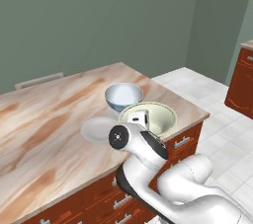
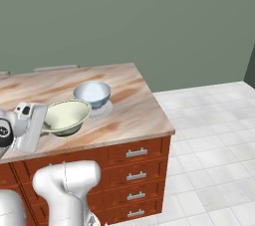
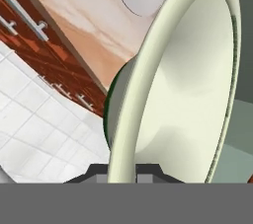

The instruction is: Move the bowls from the cabinet to the plates on the dining table.

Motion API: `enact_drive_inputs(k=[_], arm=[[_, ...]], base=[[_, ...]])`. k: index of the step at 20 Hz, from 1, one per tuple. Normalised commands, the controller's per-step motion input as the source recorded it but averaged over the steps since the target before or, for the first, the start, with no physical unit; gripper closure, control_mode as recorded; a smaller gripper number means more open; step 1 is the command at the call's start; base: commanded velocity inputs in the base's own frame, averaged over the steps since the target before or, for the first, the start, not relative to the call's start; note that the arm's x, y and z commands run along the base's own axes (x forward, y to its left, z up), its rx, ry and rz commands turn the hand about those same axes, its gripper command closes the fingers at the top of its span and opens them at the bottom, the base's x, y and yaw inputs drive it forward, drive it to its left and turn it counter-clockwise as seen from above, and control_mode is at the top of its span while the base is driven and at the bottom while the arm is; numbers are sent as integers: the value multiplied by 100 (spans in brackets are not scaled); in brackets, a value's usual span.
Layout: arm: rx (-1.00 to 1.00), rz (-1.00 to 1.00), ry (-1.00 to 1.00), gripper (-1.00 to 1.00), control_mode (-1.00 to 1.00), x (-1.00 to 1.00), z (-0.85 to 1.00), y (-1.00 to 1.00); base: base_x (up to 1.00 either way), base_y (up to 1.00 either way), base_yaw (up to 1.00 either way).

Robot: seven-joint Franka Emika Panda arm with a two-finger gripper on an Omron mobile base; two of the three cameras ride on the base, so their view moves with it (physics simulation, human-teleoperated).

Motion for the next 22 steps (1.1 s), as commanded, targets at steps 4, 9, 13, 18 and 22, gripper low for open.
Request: enact_drive_inputs(k=[4, 9, 13, 18, 22], arm=[[0, -2, 0, 100, -100, 51, -22, 38], [1, -1, 0, 100, -100, 49, -20, 36], [2, -1, 0, 100, -100, 41, -28, 40], [0, -1, 0, 100, -100, 31, -36, 43], [0, -2, 0, 100, -100, 35, -23, 28]], base=[[0, 0, 0], [0, 0, 0], [0, 0, 0], [0, 0, 0], [0, 0, 0]])
